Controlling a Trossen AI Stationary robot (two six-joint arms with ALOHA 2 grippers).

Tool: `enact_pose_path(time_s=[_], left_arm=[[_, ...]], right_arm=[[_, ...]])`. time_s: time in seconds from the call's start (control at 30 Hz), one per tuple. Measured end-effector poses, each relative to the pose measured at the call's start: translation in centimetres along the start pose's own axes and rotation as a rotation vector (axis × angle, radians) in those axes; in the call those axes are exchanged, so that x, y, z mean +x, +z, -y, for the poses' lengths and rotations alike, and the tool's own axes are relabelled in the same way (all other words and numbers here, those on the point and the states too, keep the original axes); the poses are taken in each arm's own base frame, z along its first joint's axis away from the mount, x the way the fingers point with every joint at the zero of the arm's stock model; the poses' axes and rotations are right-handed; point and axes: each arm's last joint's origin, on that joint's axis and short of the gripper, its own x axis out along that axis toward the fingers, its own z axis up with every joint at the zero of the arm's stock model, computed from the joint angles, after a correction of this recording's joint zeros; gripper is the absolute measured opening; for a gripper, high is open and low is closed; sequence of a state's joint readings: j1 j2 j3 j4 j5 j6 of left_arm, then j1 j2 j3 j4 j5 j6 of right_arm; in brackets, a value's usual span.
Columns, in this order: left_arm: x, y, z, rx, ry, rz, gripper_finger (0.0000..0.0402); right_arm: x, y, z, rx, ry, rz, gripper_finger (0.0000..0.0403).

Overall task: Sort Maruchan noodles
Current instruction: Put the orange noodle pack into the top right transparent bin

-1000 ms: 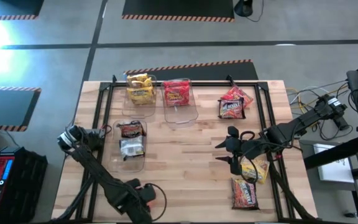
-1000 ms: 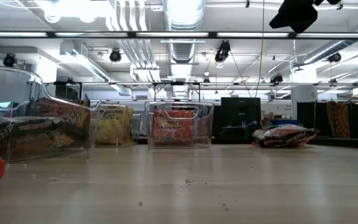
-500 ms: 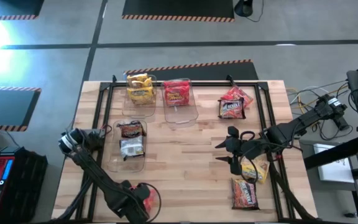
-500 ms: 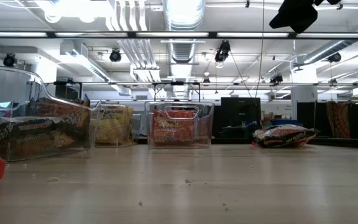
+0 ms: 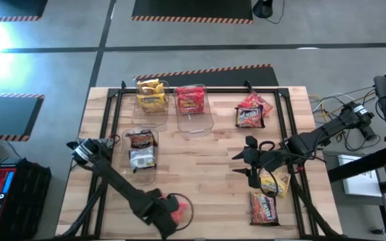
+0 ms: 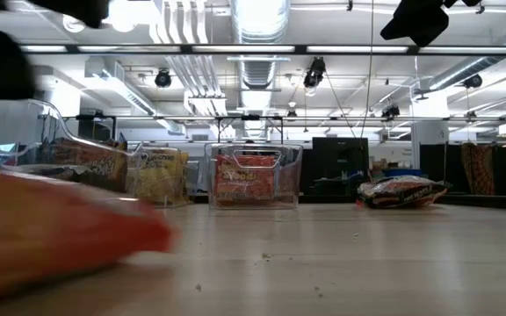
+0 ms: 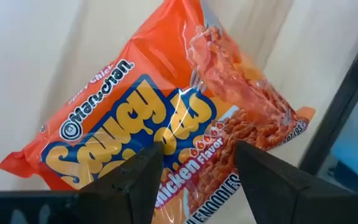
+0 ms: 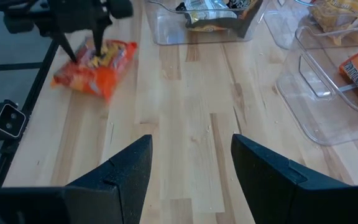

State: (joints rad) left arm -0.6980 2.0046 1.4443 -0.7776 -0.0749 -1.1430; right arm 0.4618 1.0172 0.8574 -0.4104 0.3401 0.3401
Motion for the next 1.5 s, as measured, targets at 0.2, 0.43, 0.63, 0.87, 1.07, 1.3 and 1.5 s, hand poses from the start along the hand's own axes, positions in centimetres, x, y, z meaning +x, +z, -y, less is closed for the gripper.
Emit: enact_pose_path(time_s=[0.2, 0.43, 0.63, 0.87, 1.07, 1.3, 1.5], left_arm=[[0.5, 4.3, -1.5, 0.081, 0.025, 0.148, 0.0187], [0.7, 8.5, -3.9, 0.150, 0.103, 0.267, 0.0187], [0.5, 10.9, -5.0, 0.122, 0.117, 0.372, 0.0187], [-1.9, 9.6, -3.7, 0.129, 0.107, 0.477, 0.0187], [-3.1, 6.6, -2.2, 0.063, 0.115, 0.522, 0.0187], [-3.0, 3.5, -2.5, -0.117, 0.195, 0.439, 0.0187], [-2.6, 3.2, -3.3, -0.169, 0.226, 0.388, 0.0187]], right_arm=[[0.0, 0.0, 0.0, 0.000, 0.001, 0.000, 0.0209], [0.0, 0.0, 0.0, 0.000, 0.000, 0.000, 0.0209], [0.0, 0.0, 0.0, 0.000, 0.000, 0.000, 0.0209], [0.0, 0.0, 0.0, 0.000, 0.001, 0.000, 0.0209], [0.0, 0.0, 0.0, 0.000, 0.001, 0.001, 0.0209], [0.0, 0.0, 0.0, 0.000, 0.001, 0.001, 0.0209], [0.0, 0.0, 0.0, 0.000, 0.001, 0.001, 0.0209]])
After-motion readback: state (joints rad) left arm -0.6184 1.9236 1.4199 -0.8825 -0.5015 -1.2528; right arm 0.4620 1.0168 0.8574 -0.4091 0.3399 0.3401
